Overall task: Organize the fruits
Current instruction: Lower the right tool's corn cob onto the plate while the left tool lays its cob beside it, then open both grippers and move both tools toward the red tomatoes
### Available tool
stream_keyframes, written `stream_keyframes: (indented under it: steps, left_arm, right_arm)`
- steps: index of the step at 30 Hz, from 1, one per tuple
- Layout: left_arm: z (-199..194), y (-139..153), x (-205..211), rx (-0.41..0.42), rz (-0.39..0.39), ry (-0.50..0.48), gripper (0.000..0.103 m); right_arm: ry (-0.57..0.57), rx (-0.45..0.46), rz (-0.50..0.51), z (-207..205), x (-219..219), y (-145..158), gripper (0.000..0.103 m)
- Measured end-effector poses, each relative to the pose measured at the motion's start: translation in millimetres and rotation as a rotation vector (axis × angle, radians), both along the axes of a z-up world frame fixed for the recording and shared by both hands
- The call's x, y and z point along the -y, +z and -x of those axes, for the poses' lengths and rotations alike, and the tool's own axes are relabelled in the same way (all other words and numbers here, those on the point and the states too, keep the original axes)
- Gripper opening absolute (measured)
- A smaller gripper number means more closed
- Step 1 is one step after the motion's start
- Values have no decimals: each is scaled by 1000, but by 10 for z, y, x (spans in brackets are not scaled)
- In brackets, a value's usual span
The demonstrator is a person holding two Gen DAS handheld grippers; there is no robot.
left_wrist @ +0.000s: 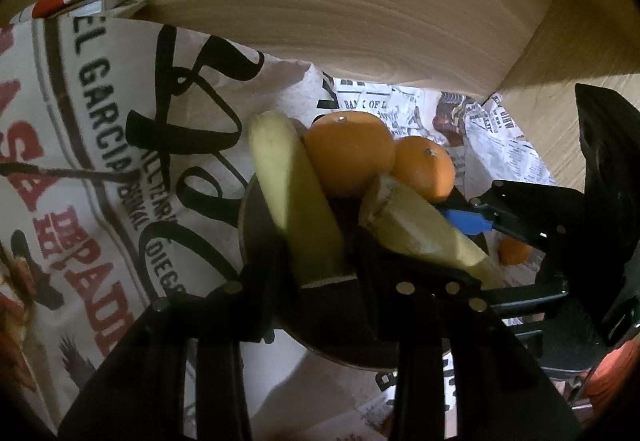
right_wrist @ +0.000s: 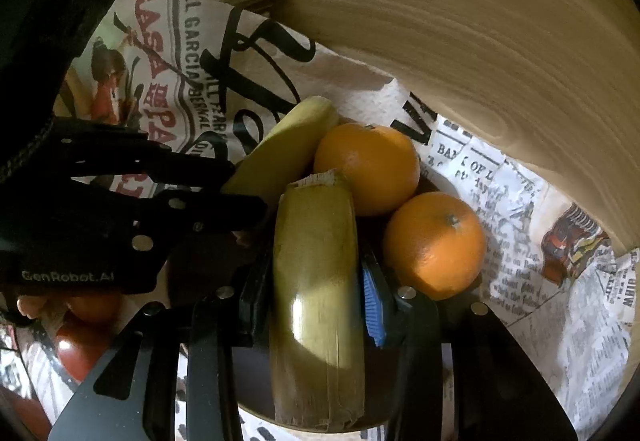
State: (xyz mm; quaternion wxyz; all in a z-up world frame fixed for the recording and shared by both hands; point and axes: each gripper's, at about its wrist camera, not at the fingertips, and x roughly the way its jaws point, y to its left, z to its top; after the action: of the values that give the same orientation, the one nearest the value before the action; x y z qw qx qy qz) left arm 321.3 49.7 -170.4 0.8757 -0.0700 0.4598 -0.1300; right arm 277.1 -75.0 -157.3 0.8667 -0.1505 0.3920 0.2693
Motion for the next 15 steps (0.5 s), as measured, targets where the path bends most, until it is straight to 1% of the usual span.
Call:
stream_keyframes:
  steps: [3, 6, 11, 15]
  left_arm:
    - [13, -23, 36, 5, -19, -1, 36]
    - [52, -26, 76, 17, -51, -5, 36]
    - [96, -26, 51, 5, -29, 0, 36]
    - [171, 3, 95, 3, -44, -5, 36]
  right_arm:
    - [7, -23, -19, -32, 19, 9, 37]
    - [-5, -3, -24, 38, 55, 101, 38]
    - [-45, 13, -29, 161, 202, 210, 42]
    - [-85, 34, -32, 255, 353, 261, 42]
